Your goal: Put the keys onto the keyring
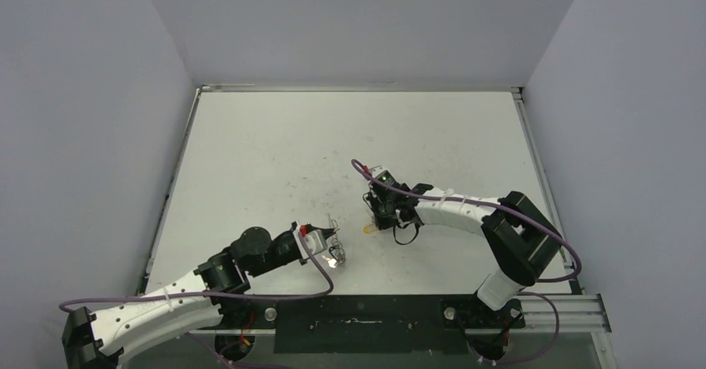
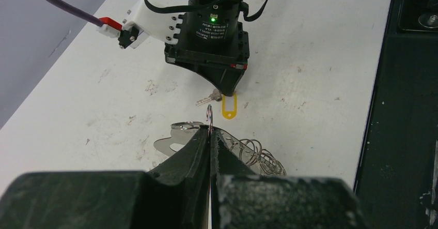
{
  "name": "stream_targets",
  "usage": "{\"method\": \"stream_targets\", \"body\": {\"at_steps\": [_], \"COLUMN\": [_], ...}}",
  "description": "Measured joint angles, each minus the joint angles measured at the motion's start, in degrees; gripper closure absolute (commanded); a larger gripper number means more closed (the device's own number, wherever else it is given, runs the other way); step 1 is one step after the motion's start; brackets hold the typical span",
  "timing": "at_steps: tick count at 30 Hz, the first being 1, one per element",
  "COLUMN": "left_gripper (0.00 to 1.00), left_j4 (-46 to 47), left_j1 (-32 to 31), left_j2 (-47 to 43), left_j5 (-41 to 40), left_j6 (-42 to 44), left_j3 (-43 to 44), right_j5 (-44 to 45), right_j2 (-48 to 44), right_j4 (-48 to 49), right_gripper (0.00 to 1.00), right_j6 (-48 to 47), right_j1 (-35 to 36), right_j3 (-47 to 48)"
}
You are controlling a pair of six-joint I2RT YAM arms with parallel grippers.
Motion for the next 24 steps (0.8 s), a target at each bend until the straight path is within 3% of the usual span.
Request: {"method": "stream_targets", "body": {"at_steps": [13, 24], "left_gripper": [1.00, 1.00], "left_j4": [-1.84, -4.26], "left_j1": [-0.07, -0.07], "left_j2": [-1.79, -4.85], "left_j5": [0.09, 6.10], "left_j6": [0.11, 4.04], "left_j3": [-0.02, -0.02], "right_j5": [4.04, -4.55], "right_j2": [-7.32, -21.33], "right_j4": [-4.26, -6.82], "right_gripper": [1.00, 1.00], "right_j6": [-3.58, -13.64], "right_j1": [1.20, 1.18], "right_j3": [0.20, 1.29]}}
